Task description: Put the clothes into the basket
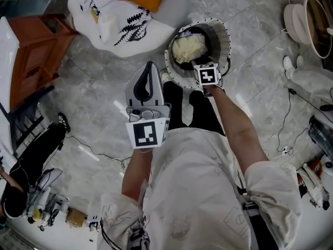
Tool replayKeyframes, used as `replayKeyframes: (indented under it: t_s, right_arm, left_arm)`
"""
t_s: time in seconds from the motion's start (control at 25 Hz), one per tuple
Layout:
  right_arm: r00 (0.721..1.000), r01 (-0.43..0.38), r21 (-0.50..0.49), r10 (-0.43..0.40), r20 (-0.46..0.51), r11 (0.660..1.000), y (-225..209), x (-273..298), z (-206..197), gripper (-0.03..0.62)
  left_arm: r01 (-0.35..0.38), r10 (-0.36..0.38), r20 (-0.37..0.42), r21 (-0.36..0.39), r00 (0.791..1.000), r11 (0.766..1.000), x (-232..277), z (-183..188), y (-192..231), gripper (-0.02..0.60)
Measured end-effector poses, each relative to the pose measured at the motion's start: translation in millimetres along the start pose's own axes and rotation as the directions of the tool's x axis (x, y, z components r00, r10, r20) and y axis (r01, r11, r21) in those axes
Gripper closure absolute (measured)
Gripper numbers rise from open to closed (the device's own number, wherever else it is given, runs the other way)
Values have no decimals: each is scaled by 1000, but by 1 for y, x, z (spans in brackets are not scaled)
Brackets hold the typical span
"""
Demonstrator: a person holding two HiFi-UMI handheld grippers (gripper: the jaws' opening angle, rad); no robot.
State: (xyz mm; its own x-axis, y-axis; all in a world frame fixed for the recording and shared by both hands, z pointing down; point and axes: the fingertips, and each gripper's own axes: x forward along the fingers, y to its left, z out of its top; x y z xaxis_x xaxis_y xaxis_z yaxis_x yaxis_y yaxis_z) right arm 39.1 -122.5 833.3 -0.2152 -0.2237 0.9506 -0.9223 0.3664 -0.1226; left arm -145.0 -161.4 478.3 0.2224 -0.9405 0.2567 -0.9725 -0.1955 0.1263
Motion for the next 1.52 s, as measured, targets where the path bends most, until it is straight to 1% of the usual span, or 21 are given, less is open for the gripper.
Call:
replayKeyframes:
  t_s: [0.24,0.4,0.52,0.68,0.92,1.08,1.16,1.24,1.32,1.4,1.52]
  right_arm:
    - [999,-16,-7,16,45,1000,3,-18,8,324]
    - [992,-47,-21,49,113,999,11,-39,14,327]
    - [983,-55,-33,60,174,998,11,-60,19,332]
    - [962,-60,-46,70,265,997,10,-98,27,335]
    - [904,-61,-81,90,419,995,6,-171,46,336]
    - [840,-60,-99,104,533,993,12,-228,64,338]
    - [801,-73,-102,119,587,992,16,-257,76,338]
    - [758,-64,-132,135,639,989,24,-287,88,338]
    - [705,-31,-183,151,693,983,33,-321,103,338]
    - [646,-16,-210,170,744,978,40,-355,117,338]
    - [547,28,-232,179,818,972,44,-409,137,338]
  left_arm:
    - [-3,3,17,0,1000,1000,-2,7,-4,578]
    - [0,0,35,5,999,1000,-6,15,-10,578]
    - [2,-2,52,8,999,1000,-10,24,-16,578]
    - [-2,1,73,13,997,1000,-19,33,-25,578]
    - [-15,13,97,23,995,1000,-35,47,-36,578]
    - [-20,17,113,27,993,999,-51,56,-42,578]
    - [-25,21,126,31,992,999,-57,61,-45,578]
    - [-29,24,137,34,990,999,-62,68,-47,578]
    - [-33,27,148,36,989,999,-66,76,-49,578]
    - [-36,29,162,40,986,999,-70,87,-51,578]
    - [-39,28,194,54,981,998,-78,108,-57,578]
